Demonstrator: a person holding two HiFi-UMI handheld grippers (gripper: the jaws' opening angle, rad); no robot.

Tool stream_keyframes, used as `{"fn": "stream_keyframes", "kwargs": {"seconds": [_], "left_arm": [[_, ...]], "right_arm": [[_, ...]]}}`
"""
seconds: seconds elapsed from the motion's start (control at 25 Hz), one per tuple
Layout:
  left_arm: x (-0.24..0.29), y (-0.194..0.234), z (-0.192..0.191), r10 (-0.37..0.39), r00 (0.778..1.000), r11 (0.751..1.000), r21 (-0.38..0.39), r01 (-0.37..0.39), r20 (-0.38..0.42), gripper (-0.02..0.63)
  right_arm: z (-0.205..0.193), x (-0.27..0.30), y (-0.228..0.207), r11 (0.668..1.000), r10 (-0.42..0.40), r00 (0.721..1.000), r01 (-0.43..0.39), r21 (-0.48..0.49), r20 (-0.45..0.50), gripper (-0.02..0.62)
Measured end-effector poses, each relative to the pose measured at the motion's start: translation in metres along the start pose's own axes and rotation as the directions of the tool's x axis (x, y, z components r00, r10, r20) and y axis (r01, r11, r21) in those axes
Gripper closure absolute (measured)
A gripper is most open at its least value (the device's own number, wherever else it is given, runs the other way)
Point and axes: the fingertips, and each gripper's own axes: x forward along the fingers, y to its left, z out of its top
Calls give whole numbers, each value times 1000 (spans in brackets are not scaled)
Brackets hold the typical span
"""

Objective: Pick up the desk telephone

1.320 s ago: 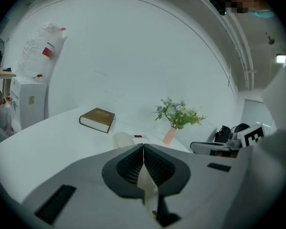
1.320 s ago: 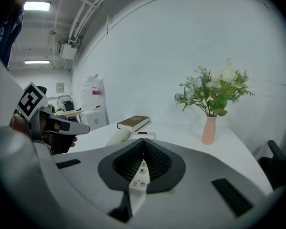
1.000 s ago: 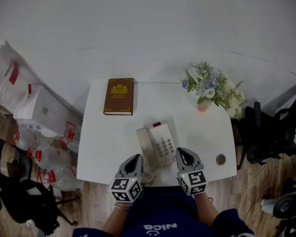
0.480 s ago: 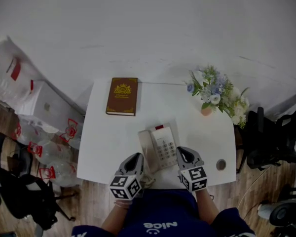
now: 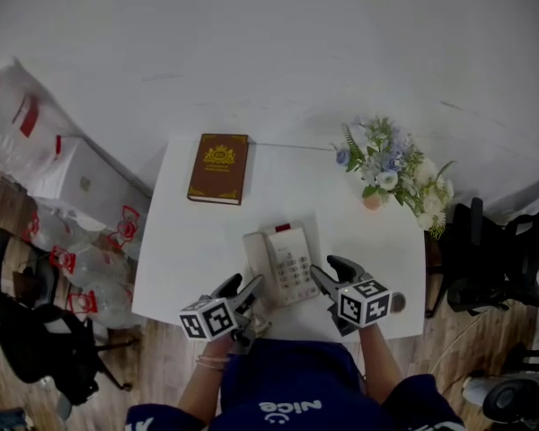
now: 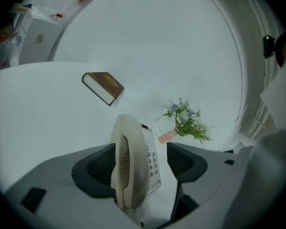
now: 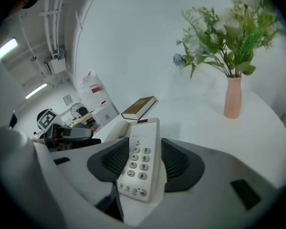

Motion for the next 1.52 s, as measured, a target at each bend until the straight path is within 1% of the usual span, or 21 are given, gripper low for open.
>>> {"fn": "stream_keyframes", "kwargs": {"seconds": [0.12, 0.2, 0.28, 0.4, 0.52, 0.6, 0.64, 0.8, 0.88, 1.0, 1.12, 1.28, 1.4, 1.52], "left_arm": [[6, 9, -3, -2, 999, 999, -42, 1, -36, 270], [12, 14, -5, -13, 998, 997, -72, 9, -64, 265], [17, 20, -5, -8, 997, 995, -99, 0, -78, 253], [25, 24, -6, -11, 996, 991, -134, -1, -91, 242], [33, 26, -9, -51, 992, 983, -180, 30, -115, 235], [37, 29, -11, -76, 988, 978, -202, 48, -135, 235], [38, 30, -11, -77, 987, 979, -200, 48, -144, 233], [45, 31, -11, -65, 984, 988, -149, 40, -166, 233], [49, 31, -16, -75, 979, 988, -147, 47, -192, 233], [56, 30, -26, -110, 968, 983, -171, 72, -225, 234], [58, 31, -28, -143, 967, 973, -207, 99, -209, 233], [60, 30, -29, -176, 959, 967, -220, 127, -221, 233], [60, 29, -30, -187, 957, 964, -230, 136, -220, 232], [60, 30, -29, -186, 960, 964, -227, 138, -208, 232]], "right_arm": [[-4, 10, -9, 995, 76, 996, -72, 63, -52, 374], [-9, 17, -11, 987, 132, 987, -122, 102, -90, 370], [-15, 26, -12, 976, 183, 974, -164, 140, -132, 370], [-24, 39, -19, 963, 217, 961, -183, 196, -172, 370], [-27, 48, -24, 948, 241, 954, -192, 254, -177, 370], [-28, 52, -27, 943, 253, 949, -199, 266, -188, 368], [-28, 54, -27, 941, 263, 945, -207, 267, -194, 363], [-31, 61, -29, 930, 299, 929, -234, 284, -216, 348], [-37, 64, -29, 925, 310, 922, -237, 297, -231, 345], [-44, 68, -25, 915, 337, 907, -250, 318, -254, 344], [-48, 73, -19, 900, 367, 893, -270, 342, -260, 342], [-46, 78, -14, 883, 393, 884, -287, 370, -252, 343], [-48, 79, -10, 867, 415, 872, -292, 404, -260, 344], [-48, 80, -10, 858, 417, 871, -284, 429, -259, 343]]}}
